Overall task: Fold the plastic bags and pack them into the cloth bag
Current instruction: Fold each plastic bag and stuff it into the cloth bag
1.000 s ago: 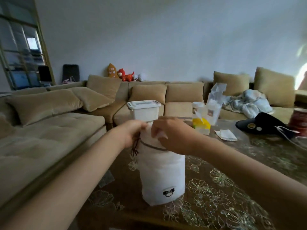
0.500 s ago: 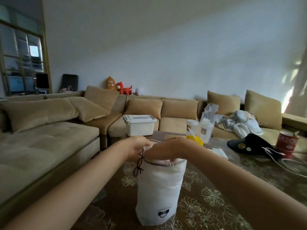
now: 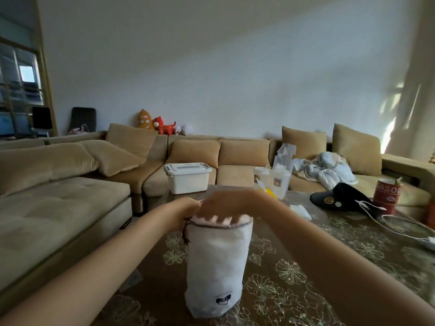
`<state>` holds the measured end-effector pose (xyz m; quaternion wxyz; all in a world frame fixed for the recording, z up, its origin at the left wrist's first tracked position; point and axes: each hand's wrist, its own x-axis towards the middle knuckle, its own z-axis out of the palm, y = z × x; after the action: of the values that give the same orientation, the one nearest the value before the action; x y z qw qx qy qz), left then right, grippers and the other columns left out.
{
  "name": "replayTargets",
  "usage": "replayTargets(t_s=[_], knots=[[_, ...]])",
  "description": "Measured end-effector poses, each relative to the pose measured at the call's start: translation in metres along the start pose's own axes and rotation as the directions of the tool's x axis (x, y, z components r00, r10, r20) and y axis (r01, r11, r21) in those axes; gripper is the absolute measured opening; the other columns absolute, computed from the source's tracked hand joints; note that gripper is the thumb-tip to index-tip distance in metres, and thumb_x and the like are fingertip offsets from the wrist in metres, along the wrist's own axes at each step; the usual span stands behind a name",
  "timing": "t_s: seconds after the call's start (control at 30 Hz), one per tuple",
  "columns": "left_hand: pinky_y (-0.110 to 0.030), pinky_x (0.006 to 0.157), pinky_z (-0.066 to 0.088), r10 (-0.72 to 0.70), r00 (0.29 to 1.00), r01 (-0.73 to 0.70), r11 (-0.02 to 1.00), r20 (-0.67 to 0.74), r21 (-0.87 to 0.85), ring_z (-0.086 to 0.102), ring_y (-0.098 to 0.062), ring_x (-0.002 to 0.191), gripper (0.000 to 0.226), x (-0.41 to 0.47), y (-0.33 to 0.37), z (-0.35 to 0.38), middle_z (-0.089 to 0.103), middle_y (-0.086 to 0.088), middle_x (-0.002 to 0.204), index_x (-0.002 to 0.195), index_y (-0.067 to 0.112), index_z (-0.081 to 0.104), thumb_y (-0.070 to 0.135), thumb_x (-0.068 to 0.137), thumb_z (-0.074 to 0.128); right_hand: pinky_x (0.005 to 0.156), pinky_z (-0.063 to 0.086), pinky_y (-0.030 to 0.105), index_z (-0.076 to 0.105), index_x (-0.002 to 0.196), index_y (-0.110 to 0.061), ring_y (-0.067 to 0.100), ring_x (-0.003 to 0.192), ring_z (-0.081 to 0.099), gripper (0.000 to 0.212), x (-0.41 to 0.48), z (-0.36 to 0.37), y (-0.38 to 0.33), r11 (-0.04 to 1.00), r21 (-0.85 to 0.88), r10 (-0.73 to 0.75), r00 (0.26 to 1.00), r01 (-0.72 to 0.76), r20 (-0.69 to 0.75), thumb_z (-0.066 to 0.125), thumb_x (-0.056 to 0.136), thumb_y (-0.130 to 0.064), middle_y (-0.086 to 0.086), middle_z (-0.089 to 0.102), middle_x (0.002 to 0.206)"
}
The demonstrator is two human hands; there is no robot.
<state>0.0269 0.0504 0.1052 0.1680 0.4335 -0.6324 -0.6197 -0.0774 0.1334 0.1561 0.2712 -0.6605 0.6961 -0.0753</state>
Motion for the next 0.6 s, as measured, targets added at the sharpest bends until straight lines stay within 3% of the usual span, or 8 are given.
replayTargets(t_s=[0.1,0.17,0.2,0.27,0.37,0.47,0.53,0.6], knots=[[-0.025,0.049,0.049,0.0,1.0,0.0,0.999,-0.006,-0.055,0.054,-0.022,0.065,0.016,0.006,0.0,-0.005,0.058,-0.013,0.078,0.091,-0.001,0.058,0.006,0.097,0.044,0.08,0.054,0.033,0.062,0.106,-0.008,0.021,0.085,0.062,0.016,-0.017,-0.024,0.012,0.952,0.26,-0.08,0.951,0.162,-0.298,0.051,0.096,-0.012,0.008,0.065,0.098],[-0.021,0.049,0.047,0.079,0.987,-0.071,0.996,-0.142,0.063,0.055,-0.021,0.072,0.013,0.002,0.003,-0.002,0.059,-0.012,0.085,0.098,0.0,0.06,0.007,0.094,0.051,0.072,0.054,0.028,0.063,0.095,-0.011,0.016,0.076,0.059,0.011,-0.023,-0.034,0.034,0.956,0.248,-0.026,0.886,0.157,-0.463,0.056,0.092,-0.004,0.006,0.063,0.087],[-0.022,0.06,0.046,0.17,0.961,-0.128,0.972,-0.216,0.196,0.053,-0.021,0.081,0.014,0.0,0.006,0.001,0.058,-0.011,0.093,0.102,0.003,0.06,0.012,0.093,0.053,0.069,0.053,0.026,0.063,0.094,-0.014,0.015,0.076,0.058,0.012,-0.025,-0.035,0.043,0.97,0.226,0.03,0.883,0.087,-0.469,0.056,0.091,-0.004,0.004,0.062,0.087],[-0.026,0.08,0.039,0.409,0.883,-0.265,0.839,-0.231,0.475,0.051,-0.021,0.1,0.022,-0.004,0.009,0.01,0.055,-0.011,0.11,0.112,0.016,0.055,0.026,0.093,0.055,0.065,0.053,0.026,0.06,0.101,-0.014,0.015,0.08,0.058,0.011,-0.022,-0.023,0.06,0.962,0.269,0.147,0.925,-0.051,-0.351,0.057,0.092,-0.008,0.003,0.061,0.092],[-0.034,0.102,0.036,0.622,0.78,-0.351,0.524,-0.067,0.776,0.04,-0.021,0.129,0.066,-0.011,0.012,0.032,0.042,-0.003,0.142,0.14,0.019,0.038,0.052,0.086,0.057,0.057,0.051,0.024,0.06,0.11,-0.004,0.014,0.077,0.056,0.019,-0.012,-0.002,0.071,0.862,0.504,0.204,0.943,-0.045,-0.265,0.056,0.091,-0.004,0.007,0.058,0.093],[-0.044,0.11,0.029,0.51,0.86,-0.238,0.391,0.006,0.889,0.028,-0.025,0.137,0.086,0.006,0.016,0.043,0.03,-0.005,0.15,0.147,0.019,0.024,0.061,0.08,0.058,0.05,0.049,0.019,0.063,0.089,-0.007,0.012,0.069,0.054,0.005,-0.003,0.004,0.075,0.849,0.528,0.219,0.915,-0.006,-0.34,0.059,0.089,-0.002,0.006,0.056,0.082],[-0.041,0.11,0.031,0.359,0.933,-0.169,0.434,0.003,0.885,0.029,-0.028,0.137,0.084,0.02,0.016,0.042,0.028,-0.01,0.151,0.148,0.014,0.021,0.051,0.083,0.061,0.052,0.049,0.02,0.062,0.075,-0.011,0.012,0.061,0.054,0.012,0.001,0.004,0.079,0.868,0.497,0.239,0.895,-0.023,-0.377,0.065,0.086,-0.007,0.006,0.057,0.072],[-0.037,0.107,0.036,0.278,0.96,-0.134,0.424,0.012,0.896,0.035,-0.029,0.134,0.079,0.031,0.013,0.043,0.032,-0.012,0.149,0.147,0.01,0.023,0.043,0.086,0.06,0.054,0.047,0.023,0.061,0.069,-0.011,0.013,0.053,0.051,0.017,0.003,0.003,0.083,0.904,0.427,0.237,0.87,-0.035,-0.431,0.07,0.083,-0.012,0.006,0.056,0.063]])
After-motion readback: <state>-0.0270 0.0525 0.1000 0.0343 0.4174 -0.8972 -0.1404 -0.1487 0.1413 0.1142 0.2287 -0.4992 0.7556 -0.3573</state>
